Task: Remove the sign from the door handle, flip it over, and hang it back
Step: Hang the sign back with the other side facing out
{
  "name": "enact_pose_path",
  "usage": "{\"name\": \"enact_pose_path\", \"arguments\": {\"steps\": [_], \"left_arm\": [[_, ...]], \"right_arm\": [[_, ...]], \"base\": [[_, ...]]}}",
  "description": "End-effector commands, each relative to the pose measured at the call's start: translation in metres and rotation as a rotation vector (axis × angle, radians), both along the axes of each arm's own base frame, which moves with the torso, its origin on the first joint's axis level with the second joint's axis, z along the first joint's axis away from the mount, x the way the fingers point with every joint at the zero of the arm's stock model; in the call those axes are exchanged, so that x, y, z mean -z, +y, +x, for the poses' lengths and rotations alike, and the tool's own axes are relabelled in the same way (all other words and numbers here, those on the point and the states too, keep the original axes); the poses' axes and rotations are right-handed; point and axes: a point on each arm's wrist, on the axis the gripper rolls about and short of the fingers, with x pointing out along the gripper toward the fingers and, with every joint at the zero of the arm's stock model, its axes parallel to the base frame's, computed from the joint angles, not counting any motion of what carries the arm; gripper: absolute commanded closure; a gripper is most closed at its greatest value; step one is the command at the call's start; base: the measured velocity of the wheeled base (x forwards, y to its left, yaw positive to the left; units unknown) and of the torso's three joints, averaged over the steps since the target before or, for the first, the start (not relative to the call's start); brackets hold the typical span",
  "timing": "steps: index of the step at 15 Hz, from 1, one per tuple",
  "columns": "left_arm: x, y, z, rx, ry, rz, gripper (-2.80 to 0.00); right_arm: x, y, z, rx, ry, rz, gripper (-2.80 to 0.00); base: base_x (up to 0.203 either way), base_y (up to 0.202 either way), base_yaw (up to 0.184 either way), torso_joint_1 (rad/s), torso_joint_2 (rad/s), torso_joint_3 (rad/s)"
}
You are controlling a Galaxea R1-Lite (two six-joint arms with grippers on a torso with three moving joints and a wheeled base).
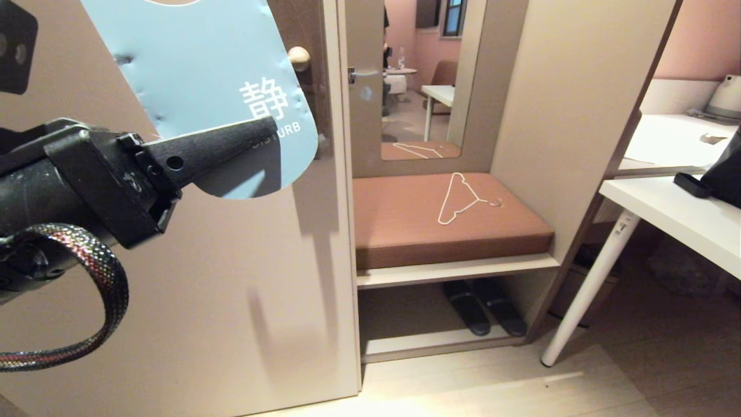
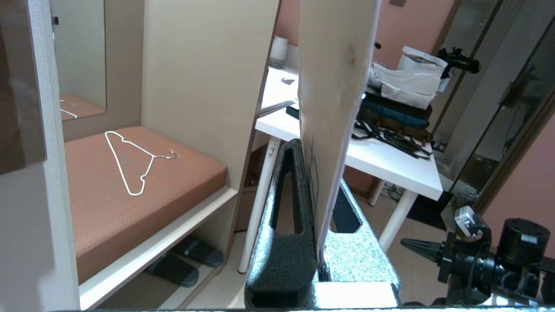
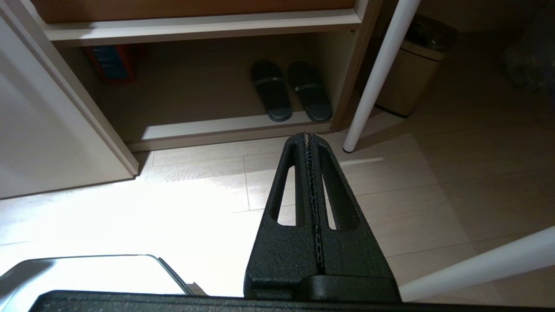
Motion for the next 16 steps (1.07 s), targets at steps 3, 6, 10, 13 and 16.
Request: {"name": "enact_pose_path", "arguments": {"steps": [3, 6, 10, 13, 16], "left_arm": [[0.000, -0.001, 0.002, 0.002, 0.001, 0.000, 0.00], [-0.001, 0.000, 0.001, 0.000, -0.003, -0.004, 0.00], [0.002, 0.006, 0.010, -0.056, 0.010, 0.004, 0.00], [0.005, 0.015, 0.029, -0.137, 0.030, 0.015, 0.00], [0.006, 0.028, 0.045, -0.221, 0.038, 0.020, 0.00]], "right_arm": [[0.000, 0.000, -0.001, -0.035, -0.007, -0.001, 0.00], [0.000, 0.000, -0.005, -0.052, -0.063, 0.000, 0.00], [0.003, 0.000, -0.020, -0.071, -0.254, -0.004, 0.00], [0.003, 0.000, -0.022, -0.073, -0.282, -0.003, 0.00], [0.003, 0.000, -0.022, -0.072, -0.282, -0.004, 0.00]], "base": [[0.000, 0.000, 0.000, 0.000, 0.00, 0.000], [0.000, 0.000, 0.000, 0.000, 0.00, 0.000], [0.000, 0.000, 0.000, 0.000, 0.00, 0.000], [0.000, 0.000, 0.000, 0.000, 0.00, 0.000], [0.000, 0.000, 0.000, 0.000, 0.00, 0.000]]}}
